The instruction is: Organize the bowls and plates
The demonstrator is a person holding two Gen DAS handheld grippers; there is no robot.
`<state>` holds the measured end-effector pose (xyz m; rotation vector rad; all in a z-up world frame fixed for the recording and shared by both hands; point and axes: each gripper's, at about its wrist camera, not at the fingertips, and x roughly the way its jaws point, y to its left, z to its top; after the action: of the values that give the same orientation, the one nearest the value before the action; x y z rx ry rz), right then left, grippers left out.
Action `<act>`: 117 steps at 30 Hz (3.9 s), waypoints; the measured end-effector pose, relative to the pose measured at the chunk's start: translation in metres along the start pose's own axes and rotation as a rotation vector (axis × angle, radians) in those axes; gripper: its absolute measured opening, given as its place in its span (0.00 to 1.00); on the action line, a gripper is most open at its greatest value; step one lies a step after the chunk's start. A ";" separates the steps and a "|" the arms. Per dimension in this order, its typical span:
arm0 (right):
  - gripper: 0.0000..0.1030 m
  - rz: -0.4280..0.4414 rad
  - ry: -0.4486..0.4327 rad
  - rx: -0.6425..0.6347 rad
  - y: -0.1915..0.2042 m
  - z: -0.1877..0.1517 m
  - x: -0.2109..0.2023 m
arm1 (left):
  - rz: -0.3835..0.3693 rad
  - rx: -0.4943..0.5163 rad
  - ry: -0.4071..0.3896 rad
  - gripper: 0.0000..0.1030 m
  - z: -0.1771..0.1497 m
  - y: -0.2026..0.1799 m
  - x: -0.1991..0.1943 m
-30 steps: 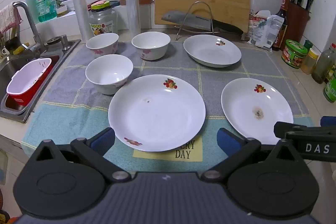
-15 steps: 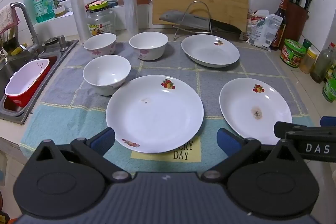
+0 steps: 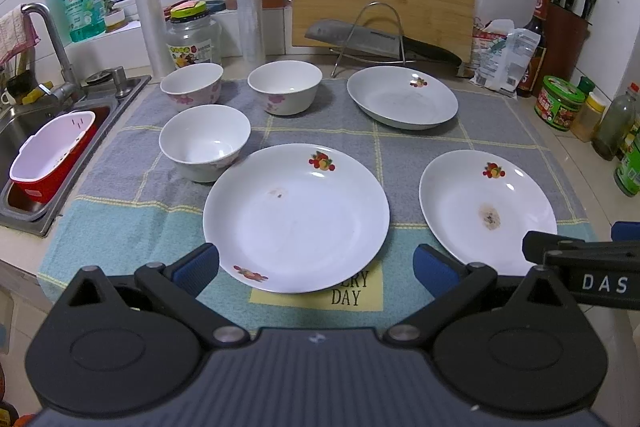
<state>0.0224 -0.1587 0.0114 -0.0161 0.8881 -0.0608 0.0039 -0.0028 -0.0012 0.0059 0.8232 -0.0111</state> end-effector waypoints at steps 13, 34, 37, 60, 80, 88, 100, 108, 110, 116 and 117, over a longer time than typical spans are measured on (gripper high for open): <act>1.00 -0.006 -0.004 -0.005 0.001 0.002 -0.003 | 0.002 -0.001 0.000 0.99 0.002 0.003 -0.001; 1.00 -0.027 -0.009 -0.019 0.009 0.001 -0.007 | -0.009 -0.008 0.000 0.99 0.002 0.005 -0.005; 1.00 -0.031 -0.011 -0.017 0.011 0.000 -0.008 | -0.014 -0.008 -0.004 0.99 0.002 0.009 -0.005; 1.00 -0.092 -0.056 0.002 0.028 -0.005 -0.022 | -0.143 0.071 -0.086 0.99 0.001 0.035 -0.004; 1.00 -0.028 -0.078 -0.008 -0.042 -0.002 0.015 | -0.291 0.180 -0.184 0.99 -0.012 -0.009 0.014; 1.00 0.053 -0.112 -0.055 -0.077 0.007 0.040 | -0.333 0.188 -0.135 0.99 -0.021 -0.045 0.028; 1.00 0.192 -0.095 -0.067 -0.121 0.014 0.087 | -0.327 0.223 -0.084 0.99 -0.040 -0.089 0.062; 1.00 0.300 -0.033 -0.088 -0.130 0.019 0.121 | -0.324 0.243 -0.044 0.99 -0.052 -0.109 0.090; 1.00 0.315 -0.017 -0.097 -0.131 0.021 0.129 | -0.321 0.236 -0.033 0.99 -0.053 -0.111 0.096; 1.00 0.376 0.025 -0.132 -0.132 0.026 0.150 | -0.310 0.218 -0.056 0.99 -0.054 -0.115 0.102; 1.00 0.387 0.031 -0.135 -0.132 0.027 0.153 | -0.300 0.231 -0.057 0.99 -0.054 -0.118 0.103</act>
<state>0.1334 -0.2995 -0.0844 0.0315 0.9116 0.3611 0.0334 -0.1206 -0.1135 0.0991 0.7565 -0.3872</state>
